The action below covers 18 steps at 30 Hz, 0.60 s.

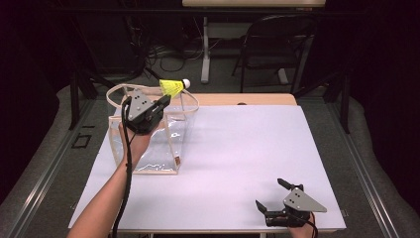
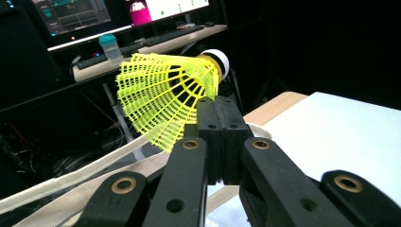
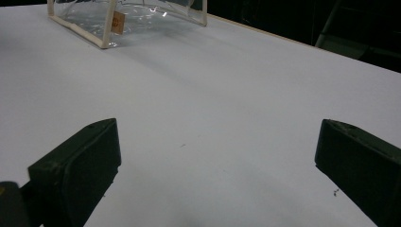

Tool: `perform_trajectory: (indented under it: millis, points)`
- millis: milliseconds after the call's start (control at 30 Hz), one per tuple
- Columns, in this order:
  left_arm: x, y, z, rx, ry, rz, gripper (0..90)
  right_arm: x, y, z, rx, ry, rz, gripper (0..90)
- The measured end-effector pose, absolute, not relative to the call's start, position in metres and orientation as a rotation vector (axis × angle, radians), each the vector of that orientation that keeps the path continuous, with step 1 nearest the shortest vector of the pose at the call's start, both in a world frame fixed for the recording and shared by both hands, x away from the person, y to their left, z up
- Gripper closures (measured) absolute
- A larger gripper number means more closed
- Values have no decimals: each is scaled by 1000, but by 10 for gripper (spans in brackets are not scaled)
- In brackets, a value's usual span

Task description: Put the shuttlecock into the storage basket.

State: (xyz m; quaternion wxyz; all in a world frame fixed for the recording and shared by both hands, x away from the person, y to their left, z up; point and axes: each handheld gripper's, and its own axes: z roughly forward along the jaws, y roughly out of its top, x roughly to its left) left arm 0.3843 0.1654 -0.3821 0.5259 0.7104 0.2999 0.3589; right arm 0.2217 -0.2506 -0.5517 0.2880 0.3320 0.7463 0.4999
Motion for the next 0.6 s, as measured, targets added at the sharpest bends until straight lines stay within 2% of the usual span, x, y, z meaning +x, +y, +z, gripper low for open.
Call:
perform_trajectory:
  millis: [600]
  points:
    - [388, 180, -392, 1709, 767, 872, 900, 221, -250, -552, 888, 1992, 1333, 8]
